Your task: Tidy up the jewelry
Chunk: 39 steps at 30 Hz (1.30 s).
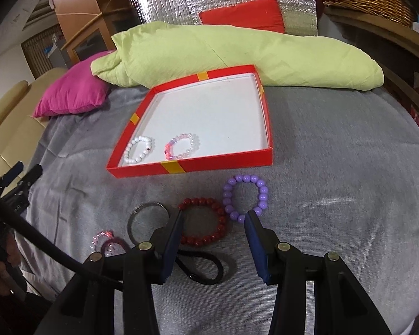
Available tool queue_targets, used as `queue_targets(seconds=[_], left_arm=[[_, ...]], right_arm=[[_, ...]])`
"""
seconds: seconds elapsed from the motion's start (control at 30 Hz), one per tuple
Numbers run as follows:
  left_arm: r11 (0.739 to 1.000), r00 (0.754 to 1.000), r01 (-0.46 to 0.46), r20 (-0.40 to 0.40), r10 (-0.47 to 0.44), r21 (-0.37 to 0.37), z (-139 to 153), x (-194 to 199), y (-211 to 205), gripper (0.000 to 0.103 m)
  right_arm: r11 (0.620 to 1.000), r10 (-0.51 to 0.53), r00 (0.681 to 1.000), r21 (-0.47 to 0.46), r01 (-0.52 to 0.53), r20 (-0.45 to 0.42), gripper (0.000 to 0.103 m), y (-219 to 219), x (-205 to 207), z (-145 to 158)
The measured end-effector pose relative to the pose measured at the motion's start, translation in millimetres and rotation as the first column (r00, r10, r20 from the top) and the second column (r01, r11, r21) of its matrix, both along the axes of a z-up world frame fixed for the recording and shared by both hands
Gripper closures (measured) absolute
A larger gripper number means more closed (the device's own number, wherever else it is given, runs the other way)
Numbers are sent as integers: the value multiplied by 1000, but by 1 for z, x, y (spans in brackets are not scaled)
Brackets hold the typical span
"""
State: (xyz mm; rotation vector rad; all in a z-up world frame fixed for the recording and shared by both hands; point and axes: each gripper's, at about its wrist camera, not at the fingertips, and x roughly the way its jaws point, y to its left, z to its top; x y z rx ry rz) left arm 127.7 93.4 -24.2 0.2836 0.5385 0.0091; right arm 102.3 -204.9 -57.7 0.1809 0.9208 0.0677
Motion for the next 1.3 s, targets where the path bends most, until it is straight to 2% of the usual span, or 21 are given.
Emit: queue_targets(seconds=[0.17, 0.47, 0.67, 0.77, 0.93, 1.13, 1.3], left_arm=[[1000, 1000, 7, -22, -7, 14, -5, 2, 1, 29], [997, 990, 69, -125, -63, 40, -27, 3, -11, 29], [993, 953, 113, -278, -121, -44, -48, 11, -10, 29], [989, 936, 122, -321, -144, -87, -55, 13, -8, 29], [975, 914, 143, -354, -196, -170, -58, 13, -7, 29], [954, 897, 214, -346, -276, -208, -55, 9, -22, 29], [939, 881, 248, -347, -321, -239, -53, 15, -41, 29]], right_arm=[[1000, 5, 1000, -8, -5, -11, 55, -4, 2, -4], [998, -43, 997, 47, 46, -64, 55, -27, 11, -16], [990, -80, 991, 110, 92, -107, 55, -46, 16, -27], [985, -100, 988, 125, 114, -114, 55, -53, 18, -31], [987, -139, 986, 64, 145, -89, 55, -53, 26, -32], [989, -148, 987, -24, 147, -61, 55, -40, 43, -39], [976, -146, 989, -164, 140, -25, 69, -25, 51, -45]])
